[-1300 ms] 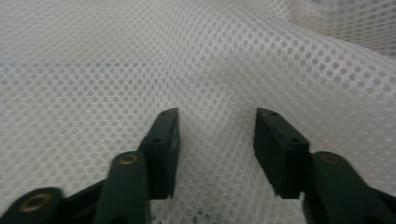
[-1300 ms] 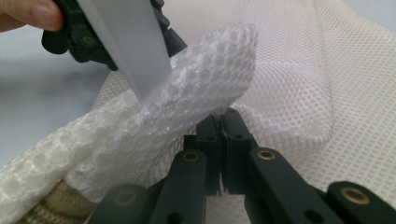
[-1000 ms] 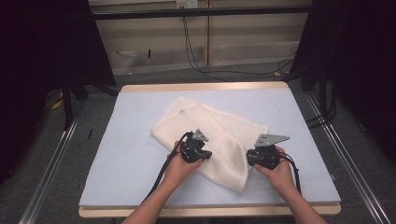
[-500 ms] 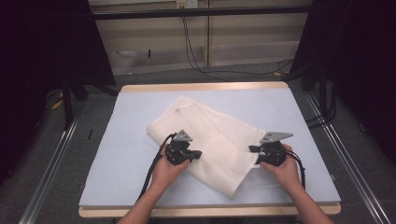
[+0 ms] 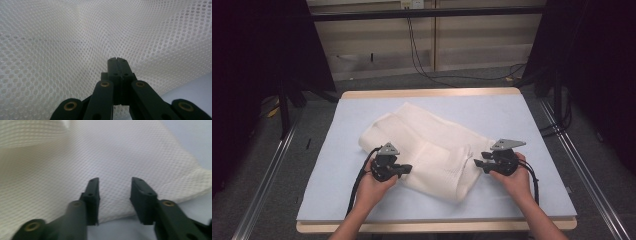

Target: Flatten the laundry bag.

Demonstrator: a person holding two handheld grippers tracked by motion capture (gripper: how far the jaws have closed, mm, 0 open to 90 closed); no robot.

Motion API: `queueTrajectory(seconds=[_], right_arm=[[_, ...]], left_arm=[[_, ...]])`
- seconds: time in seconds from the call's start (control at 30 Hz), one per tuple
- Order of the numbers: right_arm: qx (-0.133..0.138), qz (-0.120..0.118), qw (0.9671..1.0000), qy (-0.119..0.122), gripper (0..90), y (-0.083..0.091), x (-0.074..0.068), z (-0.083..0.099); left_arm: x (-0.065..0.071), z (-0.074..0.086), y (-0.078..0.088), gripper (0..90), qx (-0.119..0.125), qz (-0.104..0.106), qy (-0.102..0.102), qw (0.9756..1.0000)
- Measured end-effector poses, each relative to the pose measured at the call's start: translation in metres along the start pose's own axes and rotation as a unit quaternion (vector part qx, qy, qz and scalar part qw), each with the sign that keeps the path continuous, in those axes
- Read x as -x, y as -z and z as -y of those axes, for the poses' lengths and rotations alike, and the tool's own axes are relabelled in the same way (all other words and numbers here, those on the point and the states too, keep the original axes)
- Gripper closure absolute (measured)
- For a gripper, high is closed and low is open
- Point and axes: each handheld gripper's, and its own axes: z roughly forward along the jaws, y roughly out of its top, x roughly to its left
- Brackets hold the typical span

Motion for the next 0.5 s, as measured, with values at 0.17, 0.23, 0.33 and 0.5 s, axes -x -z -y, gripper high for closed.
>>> queueTrajectory(seconds=[0.17,0.23,0.33,0.5], right_arm=[[0.0,0.001,0.9999,-0.013,45.6,-0.007,0.005,-0.01],[-0.009,0.004,0.9999,-0.014,38.1,-0.012,0.007,-0.017],[-0.009,-0.002,1.0,0.001,36.2,-0.021,0.005,-0.027],[-0.043,-0.006,0.999,0.015,39.6,-0.041,-0.007,-0.033]], left_arm=[[0.002,0.002,-0.001,90.0,0.002,0.001,-0.003,1.0],[0.002,0.002,-0.003,90.0,0.001,0.002,-0.003,1.0],[0.002,0.003,-0.003,90.0,-0.006,0.005,-0.004,1.0],[0.004,0.007,-0.003,90.0,-0.021,-0.003,-0.006,0.9998]])
